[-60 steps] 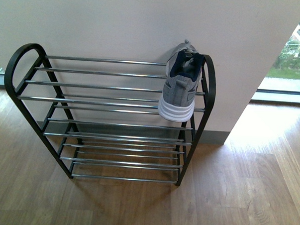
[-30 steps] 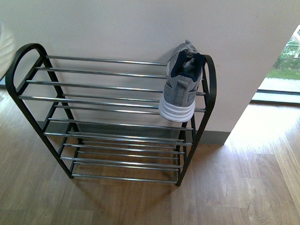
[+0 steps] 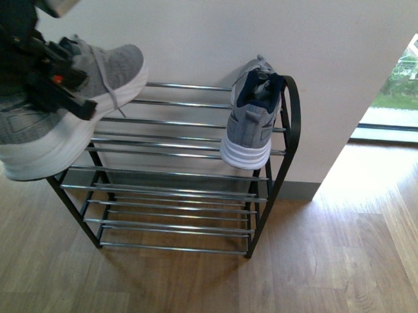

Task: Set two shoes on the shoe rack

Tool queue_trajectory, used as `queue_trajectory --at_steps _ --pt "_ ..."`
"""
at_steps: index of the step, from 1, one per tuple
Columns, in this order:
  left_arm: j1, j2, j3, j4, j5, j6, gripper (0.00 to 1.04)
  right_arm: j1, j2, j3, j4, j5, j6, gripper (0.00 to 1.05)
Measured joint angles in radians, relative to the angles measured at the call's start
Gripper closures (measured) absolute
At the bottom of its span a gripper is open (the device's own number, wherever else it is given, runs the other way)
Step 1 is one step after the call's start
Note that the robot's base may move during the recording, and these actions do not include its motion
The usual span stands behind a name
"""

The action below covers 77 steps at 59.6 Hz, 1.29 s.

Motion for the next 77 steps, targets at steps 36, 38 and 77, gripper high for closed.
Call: queue_trajectory --at_steps 36,38,77 --pt "-0.187 0.433 0.418 0.043 -0.095 -0.055 1.03 0.0 0.0 0.0 0.0 0.0 0.0 0.09" --pt "-0.19 0.443 0.43 0.043 -0.098 -0.055 1.03 0.0 0.0 0.0 0.0 0.0 0.0 0.09" --pt "-0.227 0.579 0.578 0.021 -0.106 -0.143 1.03 0.0 0.0 0.0 0.0 0.0 0.0 0.09"
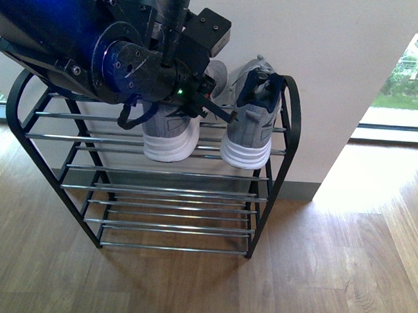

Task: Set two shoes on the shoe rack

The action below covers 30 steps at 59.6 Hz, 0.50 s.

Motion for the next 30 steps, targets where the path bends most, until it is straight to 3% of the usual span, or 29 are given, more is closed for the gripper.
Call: queue_trajectory --at_steps 10,30 --pt "-0.005 0.001 0.0 0.0 -0.001 -0.01 1.03 0.0 0.0 0.0 0.0 0.0 0.0 0.09" --pt "-0.007 -0.069 -0.06 0.018 -0.031 -0.062 0.45 0.0 0.0 0.0 0.0 0.0 0.0 0.09"
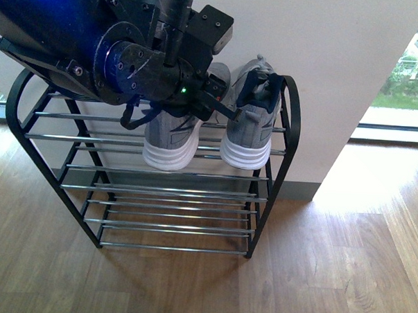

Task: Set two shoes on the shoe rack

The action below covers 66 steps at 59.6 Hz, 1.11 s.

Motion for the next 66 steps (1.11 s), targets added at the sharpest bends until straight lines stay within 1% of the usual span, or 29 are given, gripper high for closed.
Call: queue_trajectory --at_steps 2,3,7,14,22,25,34,37,44,57,63,66 --pt "0.0 -0.022 -0.016 0.004 -0.008 -0.011 0.39 0.0 0.0 0.0 0.0 0.0 0.0 0.09" --pt "0.0 -0.026 -0.018 0.006 -0.01 -0.012 0.38 0.0 0.0 0.0 0.0 0.0 0.0 0.09" --pt "0.0 -0.071 -0.047 0.019 -0.023 -0.027 0.27 0.0 0.0 0.0 0.0 0.0 0.0 0.09" --pt "0.007 -0.177 -0.136 0.053 -0.059 -0.063 0.08 0.0 0.0 0.0 0.0 0.0 0.0 0.09" --pt "0.037 -0.325 -0.271 0.118 -0.084 -0.101 0.1 0.0 0.0 0.0 0.0 0.0 0.0 0.09" --pt "0.068 -0.441 -0.377 0.166 -0.088 -0.118 0.09 0.0 0.0 0.0 0.0 0.0 0.0 0.09" --pt "0.138 -0.686 -0.574 0.172 -0.086 -0.142 0.09 0.0 0.0 0.0 0.0 0.0 0.0 0.09" --pt "0.177 -0.819 -0.669 0.145 -0.084 -0.148 0.09 0.0 0.0 0.0 0.0 0.0 0.0 0.09" --pt "0.231 -1.041 -0.815 0.1 -0.099 -0.146 0.09 0.0 0.0 0.0 0.0 0.0 0.0 0.09" --pt "0.346 -1.431 -0.981 -0.096 -0.077 -0.165 0.09 0.0 0.0 0.0 0.0 0.0 0.0 0.09" --pt "0.424 -1.591 -1.035 -0.195 -0.03 -0.187 0.09 0.0 0.0 0.0 0.0 0.0 0.0 0.09" --pt "0.499 -1.691 -1.07 -0.261 0.019 -0.205 0.09 0.0 0.0 0.0 0.0 0.0 0.0 0.09"
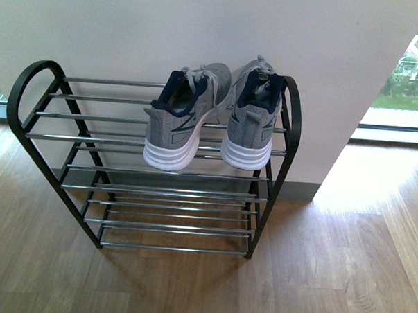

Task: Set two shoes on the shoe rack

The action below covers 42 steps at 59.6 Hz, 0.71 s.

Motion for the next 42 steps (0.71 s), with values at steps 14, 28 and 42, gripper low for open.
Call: queue_trajectory --at_steps 14,28,42 --pt "0.204 -0.146 -0.08 -0.074 0.123 -0.058 0.09 0.0 0.0 0.0 0.0 0.0 0.0 0.09" --pt "0.289 -0.156 -0.131 0.038 0.252 -0.064 0.17 0.0 0.0 0.0 0.0 0.0 0.0 0.09" --pt "0.188 -0.263 -0.206 0.13 0.198 -0.015 0.55 0.0 0.0 0.0 0.0 0.0 0.0 0.09"
